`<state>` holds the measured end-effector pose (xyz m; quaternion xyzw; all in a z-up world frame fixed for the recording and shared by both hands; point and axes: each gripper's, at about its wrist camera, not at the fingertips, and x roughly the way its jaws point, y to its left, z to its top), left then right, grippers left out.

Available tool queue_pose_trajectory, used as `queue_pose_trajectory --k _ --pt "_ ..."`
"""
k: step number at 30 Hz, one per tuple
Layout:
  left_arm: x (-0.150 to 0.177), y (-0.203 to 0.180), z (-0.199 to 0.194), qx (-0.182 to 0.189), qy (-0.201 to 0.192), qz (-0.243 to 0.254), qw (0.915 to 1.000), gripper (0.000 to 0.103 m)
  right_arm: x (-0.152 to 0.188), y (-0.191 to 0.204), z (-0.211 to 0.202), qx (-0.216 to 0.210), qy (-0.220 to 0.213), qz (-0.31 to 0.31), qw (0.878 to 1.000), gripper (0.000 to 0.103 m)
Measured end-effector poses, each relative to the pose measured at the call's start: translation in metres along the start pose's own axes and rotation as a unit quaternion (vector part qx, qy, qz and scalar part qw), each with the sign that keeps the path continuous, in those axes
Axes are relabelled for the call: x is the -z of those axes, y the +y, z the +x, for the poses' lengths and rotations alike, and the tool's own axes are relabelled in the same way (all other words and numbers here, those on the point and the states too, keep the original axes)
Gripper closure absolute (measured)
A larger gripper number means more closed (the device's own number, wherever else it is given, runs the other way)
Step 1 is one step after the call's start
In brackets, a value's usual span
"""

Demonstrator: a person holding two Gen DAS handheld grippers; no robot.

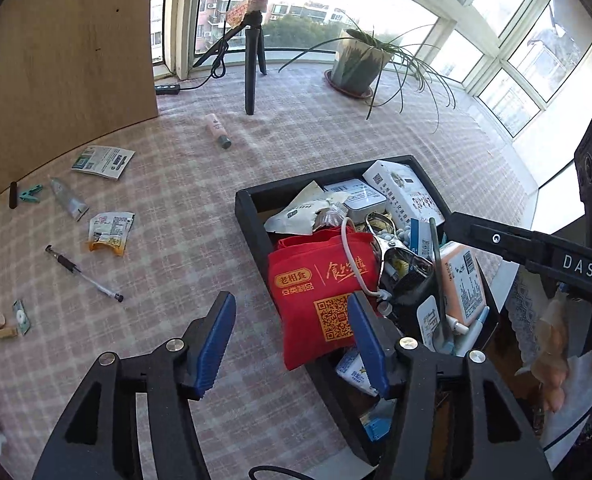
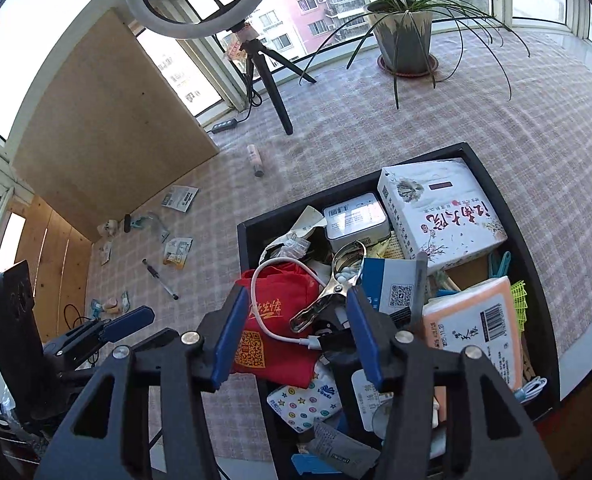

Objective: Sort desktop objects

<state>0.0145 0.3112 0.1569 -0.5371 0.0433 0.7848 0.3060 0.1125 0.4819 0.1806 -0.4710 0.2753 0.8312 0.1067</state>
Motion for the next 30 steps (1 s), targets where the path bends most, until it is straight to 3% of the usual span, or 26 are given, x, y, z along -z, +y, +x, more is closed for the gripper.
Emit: queue_pose_trajectory --k 9,17,21,24,30 --pt "0.029 0.050 -0.033 -0.050 -0.026 -0.037 0.9977 0.043 0.030 0.057 0.016 -0.010 0.017 -0.057 0.998 0.053" --pt "0.059 0.103 -0.041 -0.079 -0.017 -0.091 0.9926 0.043 0.049 0.096 0.027 -0.022 0.018 -0.083 0.996 0.053" --pt "0.077 0.136 -0.045 -0.101 -0.011 -0.126 0.9868 0.043 0.052 0.117 0.035 -0.040 0.018 -0.099 0.994 0.052" --pt "0.091 0.161 -0.048 -0.116 -0.009 -0.154 0.9812 0.043 0.055 0.133 0.044 -0.038 0.019 -0.111 0.993 0.037" --pt "0.116 0.200 -0.051 -0.144 0.005 -0.199 0.9694 0.043 0.068 0.166 0.064 -0.049 0.035 -0.130 0.990 0.037"
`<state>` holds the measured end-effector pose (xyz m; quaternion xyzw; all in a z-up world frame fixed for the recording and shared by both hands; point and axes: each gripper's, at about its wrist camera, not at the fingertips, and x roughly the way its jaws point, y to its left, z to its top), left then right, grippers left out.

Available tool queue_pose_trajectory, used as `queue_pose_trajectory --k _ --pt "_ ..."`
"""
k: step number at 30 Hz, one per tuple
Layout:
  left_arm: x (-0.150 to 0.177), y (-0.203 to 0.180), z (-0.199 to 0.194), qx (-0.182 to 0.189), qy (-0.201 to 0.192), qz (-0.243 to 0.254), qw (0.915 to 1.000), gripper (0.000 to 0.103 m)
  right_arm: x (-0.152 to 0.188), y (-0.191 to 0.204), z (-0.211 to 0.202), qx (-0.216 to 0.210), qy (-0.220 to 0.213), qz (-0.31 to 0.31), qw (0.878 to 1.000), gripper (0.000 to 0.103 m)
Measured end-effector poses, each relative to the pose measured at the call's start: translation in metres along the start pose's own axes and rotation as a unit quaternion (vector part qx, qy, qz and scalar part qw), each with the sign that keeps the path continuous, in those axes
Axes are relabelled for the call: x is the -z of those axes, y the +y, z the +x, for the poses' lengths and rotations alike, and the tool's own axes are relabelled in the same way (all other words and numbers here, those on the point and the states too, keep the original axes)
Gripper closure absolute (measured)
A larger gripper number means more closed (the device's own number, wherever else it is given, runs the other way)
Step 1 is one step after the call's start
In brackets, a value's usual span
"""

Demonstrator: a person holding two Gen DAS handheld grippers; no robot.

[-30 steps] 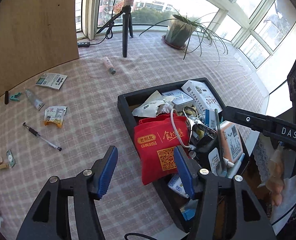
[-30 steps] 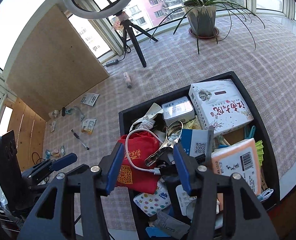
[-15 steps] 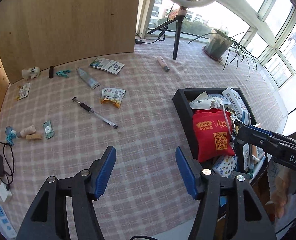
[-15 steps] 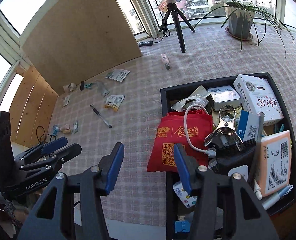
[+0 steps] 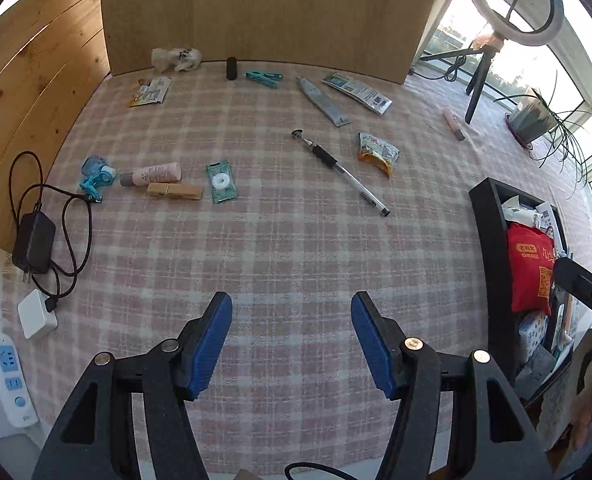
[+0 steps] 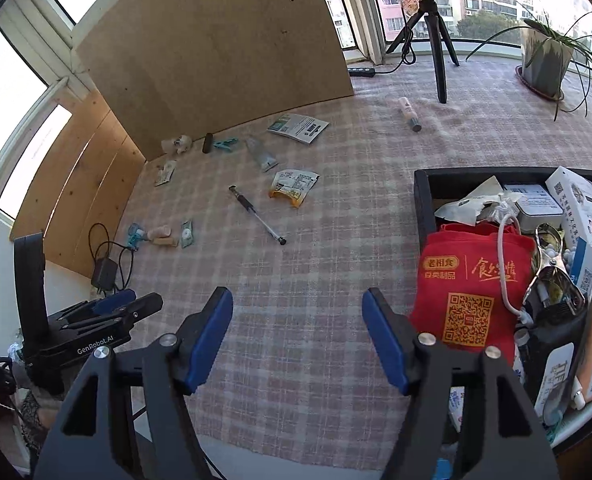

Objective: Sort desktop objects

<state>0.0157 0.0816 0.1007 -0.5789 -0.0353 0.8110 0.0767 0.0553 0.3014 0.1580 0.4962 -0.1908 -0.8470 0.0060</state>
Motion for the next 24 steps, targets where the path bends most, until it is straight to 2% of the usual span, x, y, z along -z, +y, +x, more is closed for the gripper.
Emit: queue_pose_trajectory --k 7,16,18,19,24 --pt "0.006 0.024 -0.016 -0.030 -0.025 -0.016 0.9991 0.043 0.005 0.032 0.010 0.000 -0.002 -0.027 1.000 0.037" --pt "0.013 0.035 -0.051 -0.029 -0.068 -0.001 0.9973 0.042 0.012 0.060 0.016 0.013 -0.006 -0.028 0.999 0.037" --pt "0.014 0.038 -0.056 -0.030 -0.079 0.002 0.9964 0.033 0.014 0.064 0.018 0.016 -0.008 -0.026 1.000 0.037" --pt "0.016 0.040 -0.058 -0.030 -0.085 0.002 0.9959 0.031 0.016 0.065 0.018 0.015 -0.010 -0.024 1.000 0.037" --pt "0.022 0.044 -0.065 -0.032 -0.092 0.005 0.9952 0.030 0.023 0.072 0.021 0.017 -0.013 -0.022 1.000 0.037"
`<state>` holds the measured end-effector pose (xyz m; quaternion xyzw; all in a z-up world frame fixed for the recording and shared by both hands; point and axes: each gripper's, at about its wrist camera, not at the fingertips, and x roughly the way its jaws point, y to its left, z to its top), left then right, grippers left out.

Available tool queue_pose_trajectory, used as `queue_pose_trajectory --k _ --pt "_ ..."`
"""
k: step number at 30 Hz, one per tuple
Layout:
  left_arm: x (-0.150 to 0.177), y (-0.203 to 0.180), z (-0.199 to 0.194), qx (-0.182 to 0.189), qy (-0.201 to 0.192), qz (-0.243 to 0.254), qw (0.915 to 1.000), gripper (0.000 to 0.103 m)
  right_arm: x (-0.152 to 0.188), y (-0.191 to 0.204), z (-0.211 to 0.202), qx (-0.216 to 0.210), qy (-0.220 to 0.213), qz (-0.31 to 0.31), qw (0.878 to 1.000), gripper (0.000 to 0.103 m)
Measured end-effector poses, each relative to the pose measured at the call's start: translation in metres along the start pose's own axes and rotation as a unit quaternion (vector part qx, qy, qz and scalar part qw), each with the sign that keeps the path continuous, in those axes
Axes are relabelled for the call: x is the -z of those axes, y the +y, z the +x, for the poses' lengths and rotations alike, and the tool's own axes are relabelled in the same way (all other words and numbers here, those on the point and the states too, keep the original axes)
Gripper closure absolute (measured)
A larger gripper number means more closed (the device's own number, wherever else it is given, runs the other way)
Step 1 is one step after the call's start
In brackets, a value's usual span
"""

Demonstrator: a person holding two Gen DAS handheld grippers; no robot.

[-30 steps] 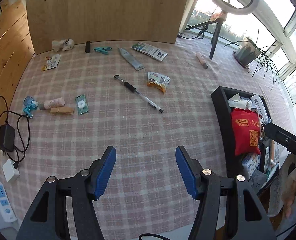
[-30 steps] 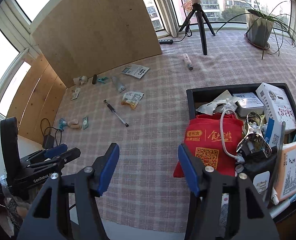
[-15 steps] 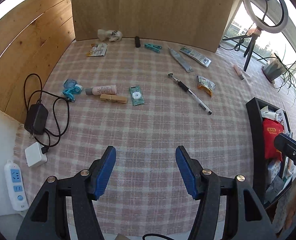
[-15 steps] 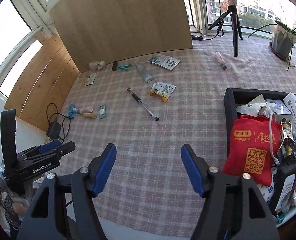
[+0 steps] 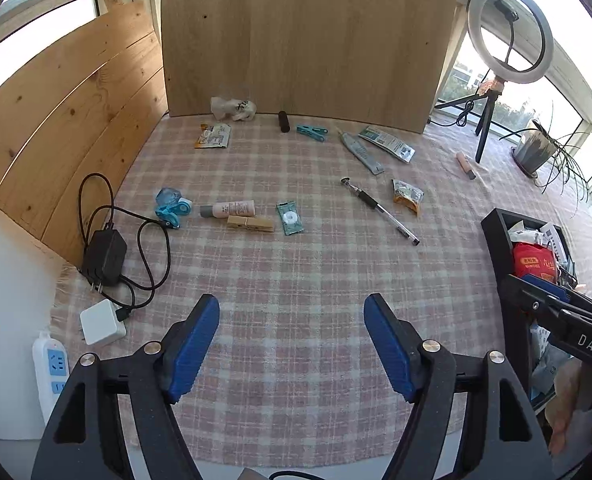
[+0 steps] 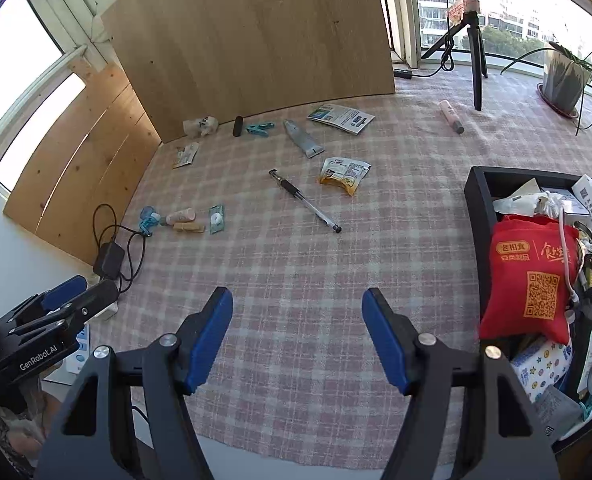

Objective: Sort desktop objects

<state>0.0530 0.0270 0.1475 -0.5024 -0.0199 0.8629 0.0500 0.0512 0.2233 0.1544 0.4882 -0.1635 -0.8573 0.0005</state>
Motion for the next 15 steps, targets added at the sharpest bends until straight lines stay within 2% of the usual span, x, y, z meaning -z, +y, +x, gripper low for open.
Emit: queue_pose_trajectory --k 9,15 --pt "0.004 0.012 -0.005 -0.002 -0.004 -0.003 1.0000 0.030 0.001 0.008 -0.007 0.009 -0.024 0.000 1.000 0.037" --pt "0.000 0.031 -0.005 -0.005 -0.009 -0.020 0.9997 0.030 -0.008 0.014 -0.033 0.022 -0.079 -0.022 0.996 0.037"
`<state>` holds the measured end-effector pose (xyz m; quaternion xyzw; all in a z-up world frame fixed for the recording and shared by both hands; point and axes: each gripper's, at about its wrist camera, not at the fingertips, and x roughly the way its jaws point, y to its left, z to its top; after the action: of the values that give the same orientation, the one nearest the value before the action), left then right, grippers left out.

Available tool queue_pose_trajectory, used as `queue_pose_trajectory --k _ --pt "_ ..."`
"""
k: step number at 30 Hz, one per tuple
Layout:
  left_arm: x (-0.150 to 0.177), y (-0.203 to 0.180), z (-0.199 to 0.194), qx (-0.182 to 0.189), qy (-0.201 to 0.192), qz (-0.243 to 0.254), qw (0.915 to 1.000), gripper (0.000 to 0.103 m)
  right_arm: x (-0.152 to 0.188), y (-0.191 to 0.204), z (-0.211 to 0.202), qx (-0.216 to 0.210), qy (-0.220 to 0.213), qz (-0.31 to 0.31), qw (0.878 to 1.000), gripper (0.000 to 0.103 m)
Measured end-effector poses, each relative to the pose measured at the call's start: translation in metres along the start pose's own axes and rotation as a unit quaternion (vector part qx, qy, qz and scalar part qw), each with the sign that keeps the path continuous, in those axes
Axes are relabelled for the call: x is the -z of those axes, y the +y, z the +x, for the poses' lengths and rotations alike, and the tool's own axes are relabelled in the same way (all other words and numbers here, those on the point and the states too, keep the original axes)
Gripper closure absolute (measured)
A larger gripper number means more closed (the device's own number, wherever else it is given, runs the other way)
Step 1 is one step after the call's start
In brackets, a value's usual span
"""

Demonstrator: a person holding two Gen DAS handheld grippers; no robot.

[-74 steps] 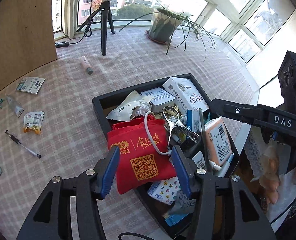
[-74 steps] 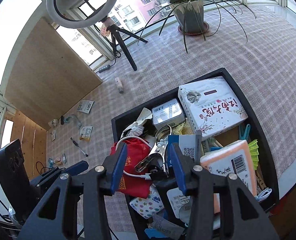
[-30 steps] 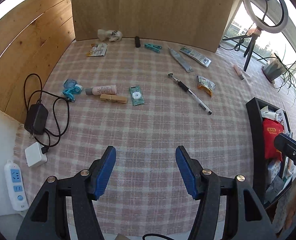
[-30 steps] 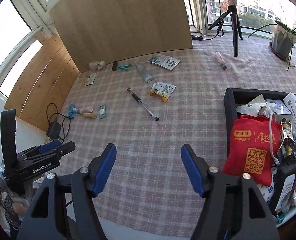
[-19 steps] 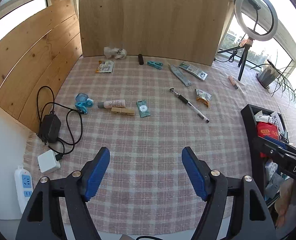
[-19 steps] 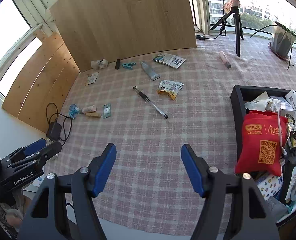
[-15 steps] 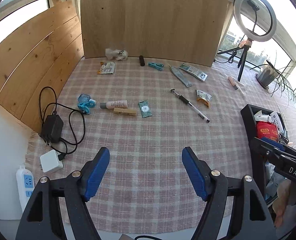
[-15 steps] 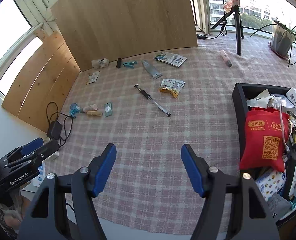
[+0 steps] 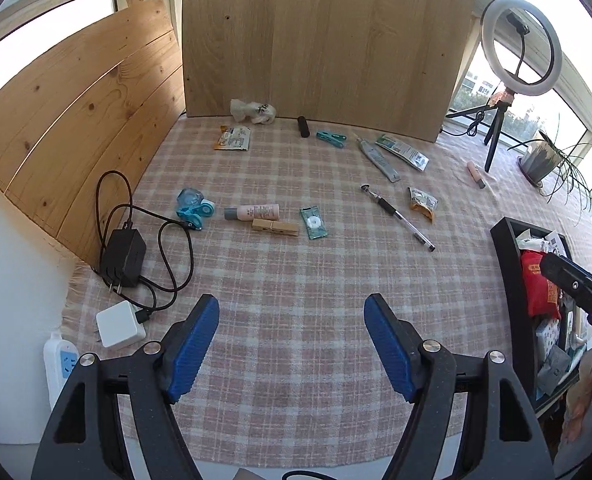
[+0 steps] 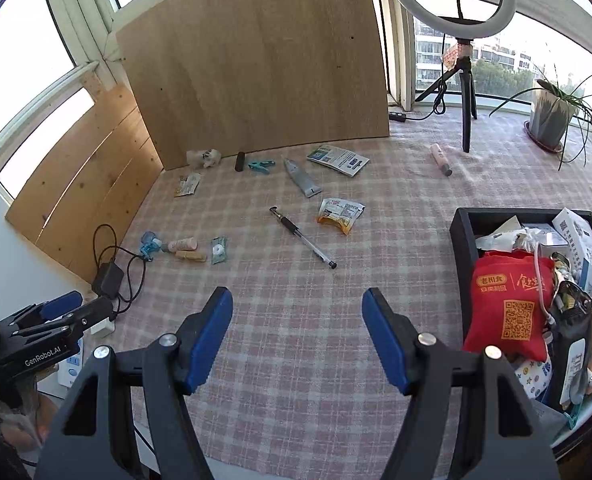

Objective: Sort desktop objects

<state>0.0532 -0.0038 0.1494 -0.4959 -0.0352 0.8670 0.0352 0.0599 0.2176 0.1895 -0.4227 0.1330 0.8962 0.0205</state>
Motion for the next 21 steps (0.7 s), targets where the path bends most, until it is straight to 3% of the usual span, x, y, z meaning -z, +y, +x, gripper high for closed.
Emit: queue_pose_trajectory --k 3,6,14,17,21 --pt "-0.008 0.015 0.005 0.011 0.003 -0.012 0.9999 0.030 -0.010 -0.005 -0.012 -0.019 -0.039 0.000 0.999 0.037" --pt "-0.017 0.031 0.018 0.011 0.015 -0.028 0.9994 0.030 -0.021 -0.007 -0.010 -0.039 -0.044 -0.018 0.998 0.037" --pt "-0.025 0.047 0.048 -0.016 0.036 -0.037 0.9985 0.030 -0.024 -0.021 0.026 -0.035 -0.002 -0.009 0.999 0.037" --pt "-0.026 0.048 0.051 0.002 0.042 -0.048 0.9980 0.030 -0.018 -0.023 0.038 -0.030 0.016 -0.003 0.999 0.037" --pt "-0.027 0.042 0.051 -0.002 0.038 -0.036 0.9986 0.030 -0.012 -0.021 0.044 -0.007 0.020 -0.013 1.000 0.037"
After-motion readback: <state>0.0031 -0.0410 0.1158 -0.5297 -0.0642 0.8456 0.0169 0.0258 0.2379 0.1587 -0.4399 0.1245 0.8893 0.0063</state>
